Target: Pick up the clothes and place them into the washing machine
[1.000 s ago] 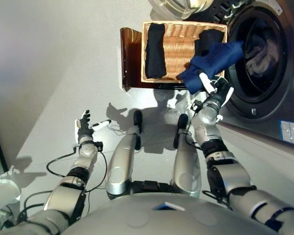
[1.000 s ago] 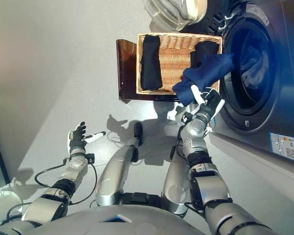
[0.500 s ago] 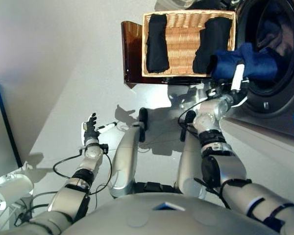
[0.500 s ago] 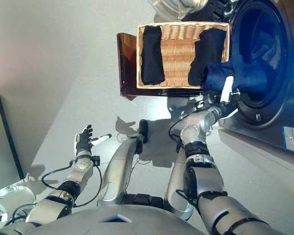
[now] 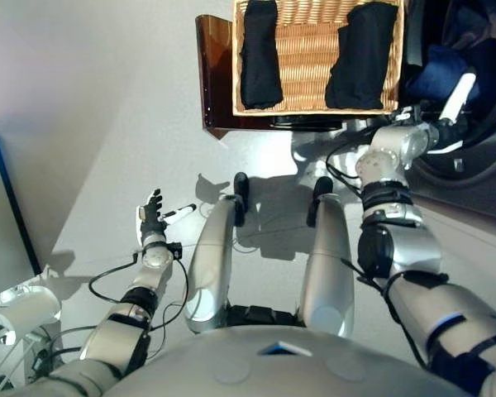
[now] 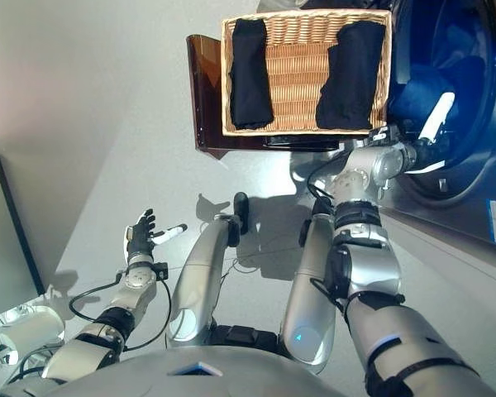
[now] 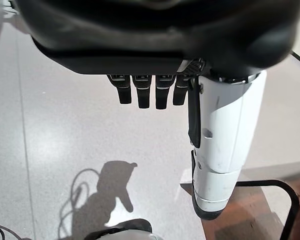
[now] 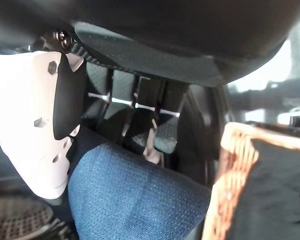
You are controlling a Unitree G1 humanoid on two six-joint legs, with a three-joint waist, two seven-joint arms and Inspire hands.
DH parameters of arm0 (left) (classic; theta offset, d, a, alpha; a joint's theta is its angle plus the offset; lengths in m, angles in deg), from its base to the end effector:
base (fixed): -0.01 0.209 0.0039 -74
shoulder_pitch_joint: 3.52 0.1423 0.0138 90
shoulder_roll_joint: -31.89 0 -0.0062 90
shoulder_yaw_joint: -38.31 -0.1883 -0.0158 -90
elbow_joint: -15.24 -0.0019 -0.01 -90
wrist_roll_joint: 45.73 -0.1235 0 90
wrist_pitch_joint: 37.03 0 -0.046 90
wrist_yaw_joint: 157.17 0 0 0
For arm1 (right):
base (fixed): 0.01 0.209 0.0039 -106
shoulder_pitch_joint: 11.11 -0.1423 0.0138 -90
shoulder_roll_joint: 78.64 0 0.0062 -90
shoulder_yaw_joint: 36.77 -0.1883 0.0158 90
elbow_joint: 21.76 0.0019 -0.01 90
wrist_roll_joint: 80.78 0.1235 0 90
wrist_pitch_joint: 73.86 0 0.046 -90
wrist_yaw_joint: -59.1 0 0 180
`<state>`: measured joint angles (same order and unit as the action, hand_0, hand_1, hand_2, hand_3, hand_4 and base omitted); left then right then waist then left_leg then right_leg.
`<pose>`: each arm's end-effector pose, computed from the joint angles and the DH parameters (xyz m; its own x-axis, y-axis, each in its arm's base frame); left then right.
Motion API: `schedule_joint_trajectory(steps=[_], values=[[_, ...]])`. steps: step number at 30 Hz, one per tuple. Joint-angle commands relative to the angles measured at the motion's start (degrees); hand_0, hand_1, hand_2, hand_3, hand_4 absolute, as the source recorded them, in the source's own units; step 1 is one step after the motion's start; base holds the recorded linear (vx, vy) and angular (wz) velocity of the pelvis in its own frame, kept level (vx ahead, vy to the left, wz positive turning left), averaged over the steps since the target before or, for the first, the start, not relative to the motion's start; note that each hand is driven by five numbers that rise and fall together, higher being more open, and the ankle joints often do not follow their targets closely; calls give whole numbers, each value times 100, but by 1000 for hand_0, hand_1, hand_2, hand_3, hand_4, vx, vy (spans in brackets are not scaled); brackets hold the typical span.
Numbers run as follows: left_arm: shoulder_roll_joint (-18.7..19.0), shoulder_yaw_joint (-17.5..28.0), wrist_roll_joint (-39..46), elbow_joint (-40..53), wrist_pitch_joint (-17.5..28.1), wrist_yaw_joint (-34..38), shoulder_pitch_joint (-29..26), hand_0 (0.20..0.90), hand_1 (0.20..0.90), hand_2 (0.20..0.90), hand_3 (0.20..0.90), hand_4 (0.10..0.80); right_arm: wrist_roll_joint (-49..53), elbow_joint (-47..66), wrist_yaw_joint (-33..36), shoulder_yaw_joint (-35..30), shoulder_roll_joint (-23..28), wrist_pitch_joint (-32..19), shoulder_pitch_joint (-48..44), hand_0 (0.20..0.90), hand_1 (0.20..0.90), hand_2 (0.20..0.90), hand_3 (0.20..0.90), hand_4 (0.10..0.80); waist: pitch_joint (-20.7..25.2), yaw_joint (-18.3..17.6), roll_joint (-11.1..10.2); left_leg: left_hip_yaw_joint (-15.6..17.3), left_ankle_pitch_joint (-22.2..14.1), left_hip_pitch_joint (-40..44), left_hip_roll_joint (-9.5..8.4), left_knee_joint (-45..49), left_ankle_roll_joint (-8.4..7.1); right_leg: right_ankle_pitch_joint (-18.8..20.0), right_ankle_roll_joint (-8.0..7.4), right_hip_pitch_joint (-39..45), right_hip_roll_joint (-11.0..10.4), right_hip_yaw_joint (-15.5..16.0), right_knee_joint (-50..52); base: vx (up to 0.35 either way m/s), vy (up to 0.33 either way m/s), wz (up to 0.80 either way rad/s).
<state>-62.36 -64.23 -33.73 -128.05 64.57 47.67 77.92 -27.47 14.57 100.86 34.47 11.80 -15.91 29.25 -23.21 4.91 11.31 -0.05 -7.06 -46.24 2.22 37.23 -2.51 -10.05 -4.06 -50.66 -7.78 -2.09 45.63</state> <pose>0.1665 0.1859 -0.0655 0.7810 0.4041 -0.4762 -0.2748 0.9071 0.3189 0.3217 -0.2377 0.1364 0.4521 -0.8407 -0.2982 0.6189 0.0548 0.7836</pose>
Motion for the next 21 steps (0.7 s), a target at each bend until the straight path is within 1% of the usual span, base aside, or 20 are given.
schedule_joint_trajectory(steps=[1,2,3,4,5,7,8,9,10,11,12,13,15,16,17,21], values=[[446,-119,159,71,278,80,76,900,900,900,900,800,-393,24,-245,423,1879,-117,-795,200,200,200,200,300,452,78,283,206,-476,39,-261,292,-49,-125,-12,278,205,225,-491,-10,-30,1],[483,-125,168,77,300,32,136,900,900,900,900,800,-436,-70,-219,590,2285,-42,-1091,200,200,200,200,300,478,129,318,210,-406,61,-258,144,-74,-116,-21,281,179,229,-538,-3,-25,4],[467,-127,173,78,301,27,124,900,900,900,900,800,-418,-108,-232,616,2320,-40,-1132,200,200,200,200,300,473,131,332,213,-391,66,-262,119,-76,-108,-20,280,176,227,-550,19,-29,8],[480,-133,194,112,309,-10,203,900,900,900,900,800,-480,-111,-208,784,2623,32,-1418,200,200,200,200,300,494,164,361,227,-314,112,-279,-45,-109,-90,-25,306,153,227,-636,17,-16,15],[464,-134,194,119,307,-12,201,900,900,900,900,800,-478,-134,-208,810,2647,43,-1452,200,200,200,200,300,486,158,375,227,-296,129,-284,-75,-111,-80,-25,319,149,227,-655,30,-19,19],[488,-144,152,98,294,-25,218,900,900,900,900,800,-578,-244,-240,1147,2968,166,-1775,200,200,200,200,300,493,203,366,229,-203,213,-308,-265,-145,-45,-34,372,144,209,-756,-25,-22,11],[503,-165,119,102,295,-25,252,900,900,900,900,800,-676,-268,-213,1232,3041,236,-1844,200,200,200,200,300,470,201,361,266,-6,192,-300,-378,-136,127,-11,358,137,233,-865,40,-29,0],[509,-160,99,78,278,-28,246,900,900,900,900,800,-659,-239,-214,1272,3065,196,-1945,200,200,200,200,300,515,219,364,215,-142,293,-327,-428,-159,-22,-32,446,151,203,-885,-58,-9,3],[508,-144,114,89,286,-22,233,900,900,900,900,800,-619,-195,-232,1353,3123,153,-2074,200,200,200,200,300,472,212,378,253,72,310,-338,-590,-145,172,-11,448,140,225,-1017,147,-15,4],[528,-123,139,102,298,-24,247,900,900,900,900,800,-673,-149,-251,1431,3167,174,-2138,200,200,200,200,300,518,238,367,220,-42,388,-365,-644,-168,43,-34,521,149,207,-1025,46,-3,6],[539,-96,168,98,306,-39,226,900,900,900,900,800,-752,-104,-279,1546,3269,197,-2205,200,200,200,200,300,536,242,359,210,9,432,-374,-759,-183,68,-43,552,141,202,-1079,65,-2,5],[512,-130,182,175,356,-52,226,900,900,900,900,800,-753,-78,-298,1603,3305,214,-2223,200,200,200,200,300,492,223,377,237,231,456,-385,-925,-176,217,-26,576,128,243,-1188,-52,9,7],[512,-141,205,235,382,-71,188,900,900,900,900,800,-791,-59,-309,1605,3324,202,-2190,200,200,200,200,300,479,193,369,206,314,538,-421,-1068,-188,260,-21,678,134,258,-1306,-15,-2,5],[515,-143,206,235,383,-71,190,900,900,900,900,800,-792,-56,-309,1600,3322,202,-2183,302,302,302,302,373,474,189,369,202,320,551,-423,-1080,-188,263,-21,692,132,262,-1317,52,-9,4],[514,-118,248,231,394,-87,159,900,900,900,900,800,-734,-141,-357,1588,3279,203,-2177,900,900,900,900,800,496,191,352,173,343,619,-440,-1181,-183,271,-22,747,136,290,-1380,27,-5,4],[501,-87,274,149,374,-95,131,900,900,900,900,800,-476,-352,-651,1543,3174,269,-2065,900,900,900,900,800,510,165,303,176,344,661,-462,-1203,-165,306,-8,807,142,297,-1417,9,0,1]])
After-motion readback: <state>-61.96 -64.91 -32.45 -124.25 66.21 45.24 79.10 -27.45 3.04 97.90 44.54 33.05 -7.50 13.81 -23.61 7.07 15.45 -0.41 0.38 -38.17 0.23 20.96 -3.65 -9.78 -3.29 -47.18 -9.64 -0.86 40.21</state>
